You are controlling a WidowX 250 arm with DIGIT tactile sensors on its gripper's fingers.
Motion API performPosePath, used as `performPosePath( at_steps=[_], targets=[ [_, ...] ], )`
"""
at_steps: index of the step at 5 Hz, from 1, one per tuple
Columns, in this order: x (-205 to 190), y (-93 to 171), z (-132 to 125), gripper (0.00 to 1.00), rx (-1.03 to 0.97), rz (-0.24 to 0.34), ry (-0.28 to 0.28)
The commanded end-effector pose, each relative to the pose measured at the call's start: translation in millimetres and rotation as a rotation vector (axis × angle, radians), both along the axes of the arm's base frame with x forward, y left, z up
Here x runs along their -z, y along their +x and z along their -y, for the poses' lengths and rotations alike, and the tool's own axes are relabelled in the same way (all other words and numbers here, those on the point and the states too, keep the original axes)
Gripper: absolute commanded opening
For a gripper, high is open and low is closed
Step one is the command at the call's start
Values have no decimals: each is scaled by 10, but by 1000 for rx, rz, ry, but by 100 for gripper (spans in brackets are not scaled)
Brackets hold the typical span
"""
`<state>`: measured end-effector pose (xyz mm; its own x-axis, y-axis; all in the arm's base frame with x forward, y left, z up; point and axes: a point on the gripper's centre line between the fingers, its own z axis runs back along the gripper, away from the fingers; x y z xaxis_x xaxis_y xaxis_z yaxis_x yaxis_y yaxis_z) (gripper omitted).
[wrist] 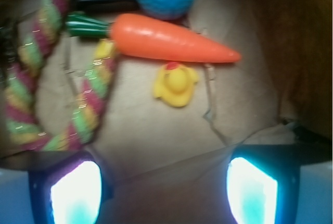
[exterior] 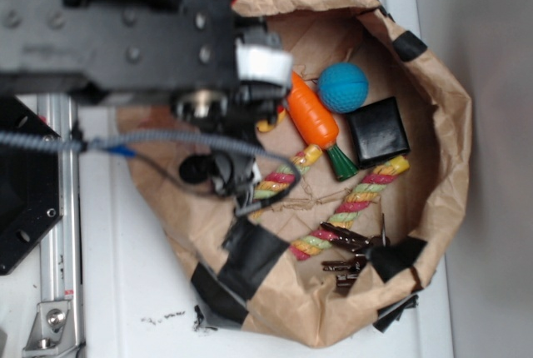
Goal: Grab the yellow duck.
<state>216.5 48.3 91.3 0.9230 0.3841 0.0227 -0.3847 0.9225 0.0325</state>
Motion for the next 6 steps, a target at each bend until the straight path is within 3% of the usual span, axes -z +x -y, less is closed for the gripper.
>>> performPosePath(
  at_steps=[1,2,6],
  targets=[
    [-229,65,-204,100,-75,83,-35],
    [-113,103,-194,100,-2,-23,-66],
    [-113,103,-194,100,-2,-23,-66]
  ],
)
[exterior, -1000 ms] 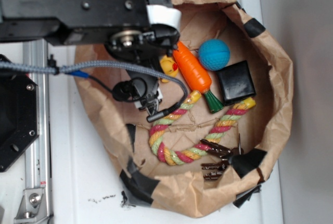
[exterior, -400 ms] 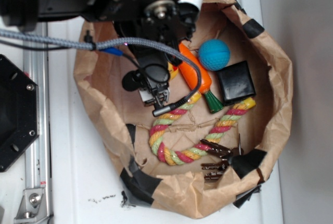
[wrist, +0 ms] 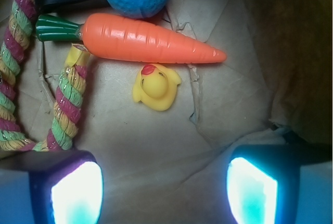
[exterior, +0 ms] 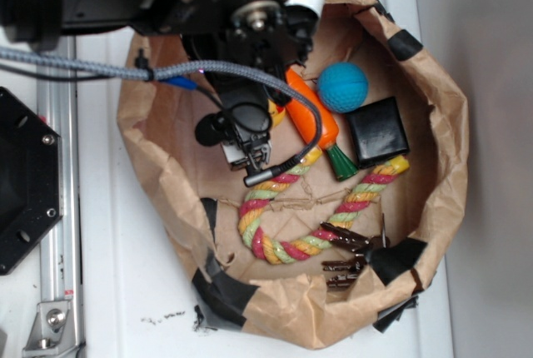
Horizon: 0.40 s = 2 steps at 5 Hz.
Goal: Grab the yellow duck.
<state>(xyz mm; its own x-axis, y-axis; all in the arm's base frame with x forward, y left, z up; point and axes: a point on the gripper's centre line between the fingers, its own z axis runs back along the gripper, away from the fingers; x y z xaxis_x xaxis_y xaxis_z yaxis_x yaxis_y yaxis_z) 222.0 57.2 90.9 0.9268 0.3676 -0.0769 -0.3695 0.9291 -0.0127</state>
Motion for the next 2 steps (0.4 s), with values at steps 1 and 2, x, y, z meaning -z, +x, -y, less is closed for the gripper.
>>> performPosePath(
  at_steps=[1,2],
  targets=[
    [-76,80,-186,100,-60,115,54],
    [78,153,-295,100,-102,143,71]
  ],
)
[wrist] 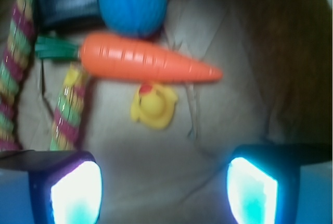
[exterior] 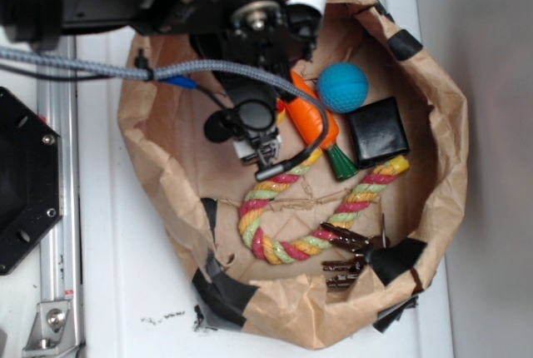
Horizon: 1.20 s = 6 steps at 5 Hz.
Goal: Grab the yellow duck.
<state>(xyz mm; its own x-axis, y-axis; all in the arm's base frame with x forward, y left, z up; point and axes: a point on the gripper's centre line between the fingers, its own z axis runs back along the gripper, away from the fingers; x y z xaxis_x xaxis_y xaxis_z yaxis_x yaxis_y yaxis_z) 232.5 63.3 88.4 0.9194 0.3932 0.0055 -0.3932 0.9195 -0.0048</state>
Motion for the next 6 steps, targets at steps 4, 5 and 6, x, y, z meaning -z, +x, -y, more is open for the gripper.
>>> performPosePath(
  at_steps=[4,5,6],
  targets=[
    [280,50,-363,100,-70,53,46],
    [255,36,-421,100,-92,66,46],
    [218,46,-470,100,-112,89,41]
  ],
)
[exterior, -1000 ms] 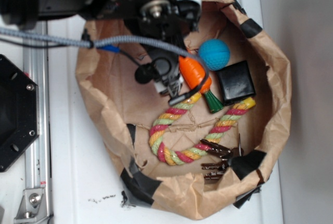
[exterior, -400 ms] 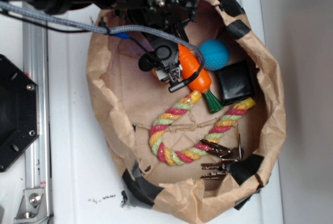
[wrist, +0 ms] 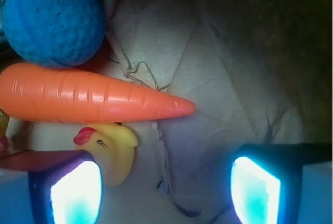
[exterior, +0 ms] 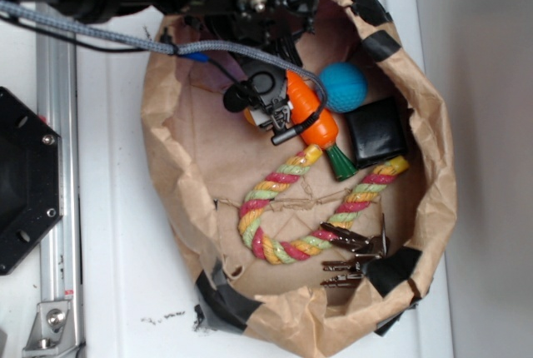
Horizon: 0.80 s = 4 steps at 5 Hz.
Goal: Grab the yellow duck.
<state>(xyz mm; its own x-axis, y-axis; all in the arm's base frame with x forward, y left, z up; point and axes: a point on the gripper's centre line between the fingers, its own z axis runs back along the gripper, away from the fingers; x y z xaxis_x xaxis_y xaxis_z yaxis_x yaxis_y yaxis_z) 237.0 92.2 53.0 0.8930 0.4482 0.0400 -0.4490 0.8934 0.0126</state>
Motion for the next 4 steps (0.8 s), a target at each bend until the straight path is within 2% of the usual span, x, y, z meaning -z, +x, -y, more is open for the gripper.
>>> performPosePath(
  at_steps=[1,3,4],
  targets=[
    [-26,39,-143,100,-35,46,24],
    [221,44,-11,100,22,-14,48],
    [276,20,126,100,73,-41,25]
  ],
)
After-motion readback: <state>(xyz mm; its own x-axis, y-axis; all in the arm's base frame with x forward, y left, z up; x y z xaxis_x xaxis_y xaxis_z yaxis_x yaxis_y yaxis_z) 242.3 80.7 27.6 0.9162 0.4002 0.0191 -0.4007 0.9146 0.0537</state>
